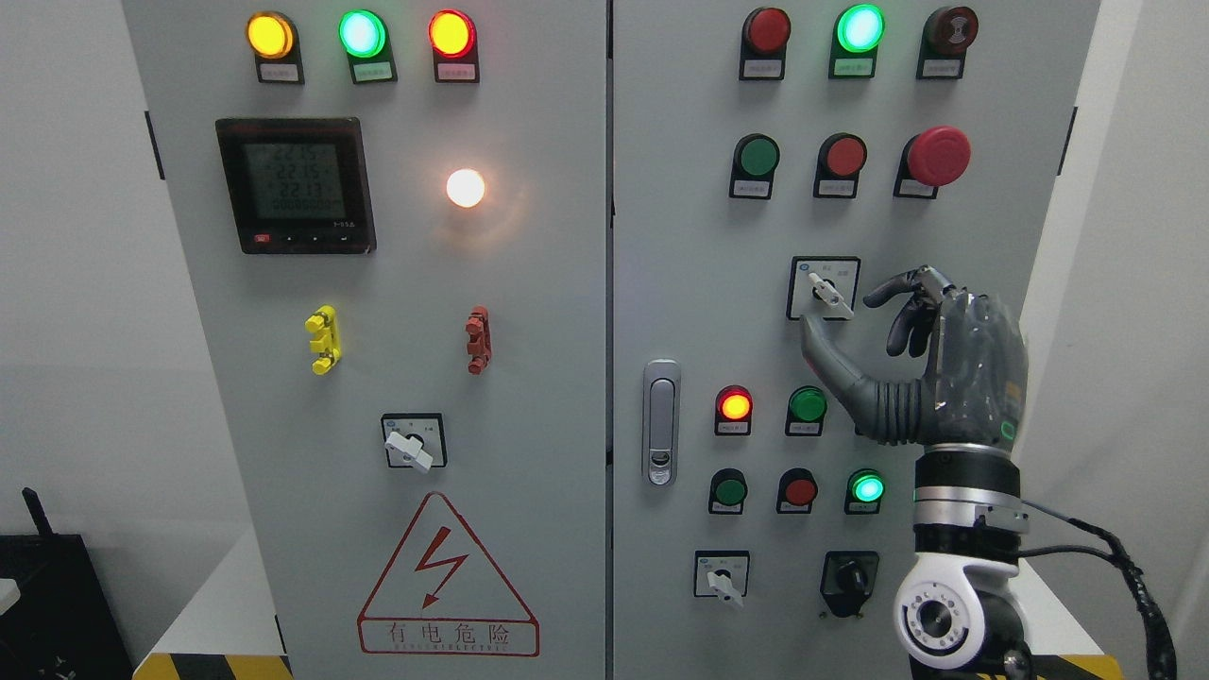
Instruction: Rotate and turn off gray switch
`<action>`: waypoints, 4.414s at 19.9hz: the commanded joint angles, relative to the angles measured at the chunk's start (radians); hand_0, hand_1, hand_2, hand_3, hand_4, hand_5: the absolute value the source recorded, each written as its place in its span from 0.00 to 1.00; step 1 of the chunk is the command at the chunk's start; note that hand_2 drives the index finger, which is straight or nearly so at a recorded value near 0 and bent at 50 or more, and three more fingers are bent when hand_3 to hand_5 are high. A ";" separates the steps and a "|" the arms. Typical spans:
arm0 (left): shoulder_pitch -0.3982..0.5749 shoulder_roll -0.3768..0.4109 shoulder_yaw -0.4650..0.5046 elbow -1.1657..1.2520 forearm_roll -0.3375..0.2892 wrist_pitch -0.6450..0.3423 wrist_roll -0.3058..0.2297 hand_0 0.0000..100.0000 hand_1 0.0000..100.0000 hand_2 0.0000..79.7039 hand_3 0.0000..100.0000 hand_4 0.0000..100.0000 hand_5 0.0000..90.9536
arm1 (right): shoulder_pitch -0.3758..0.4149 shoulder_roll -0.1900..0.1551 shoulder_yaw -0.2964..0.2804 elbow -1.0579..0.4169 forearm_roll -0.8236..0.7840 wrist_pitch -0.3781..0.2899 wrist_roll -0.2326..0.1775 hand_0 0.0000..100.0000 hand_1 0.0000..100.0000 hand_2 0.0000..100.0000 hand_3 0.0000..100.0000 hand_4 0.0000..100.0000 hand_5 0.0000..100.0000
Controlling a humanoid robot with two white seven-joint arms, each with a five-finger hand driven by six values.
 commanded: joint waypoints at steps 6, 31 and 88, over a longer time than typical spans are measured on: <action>-0.009 0.000 0.008 -0.026 0.018 -0.001 -0.001 0.12 0.39 0.00 0.00 0.00 0.00 | -0.009 0.001 0.011 0.011 0.000 0.000 0.001 0.02 0.46 0.59 0.94 0.98 1.00; -0.009 0.000 0.008 -0.026 0.020 -0.001 -0.001 0.12 0.39 0.00 0.00 0.00 0.00 | -0.035 0.001 0.015 0.028 0.002 0.021 0.006 0.06 0.45 0.61 0.95 0.98 1.00; -0.009 0.000 0.008 -0.026 0.018 -0.001 -0.001 0.12 0.39 0.00 0.00 0.00 0.00 | -0.055 0.001 0.044 0.041 0.005 0.049 0.006 0.19 0.43 0.69 1.00 0.99 1.00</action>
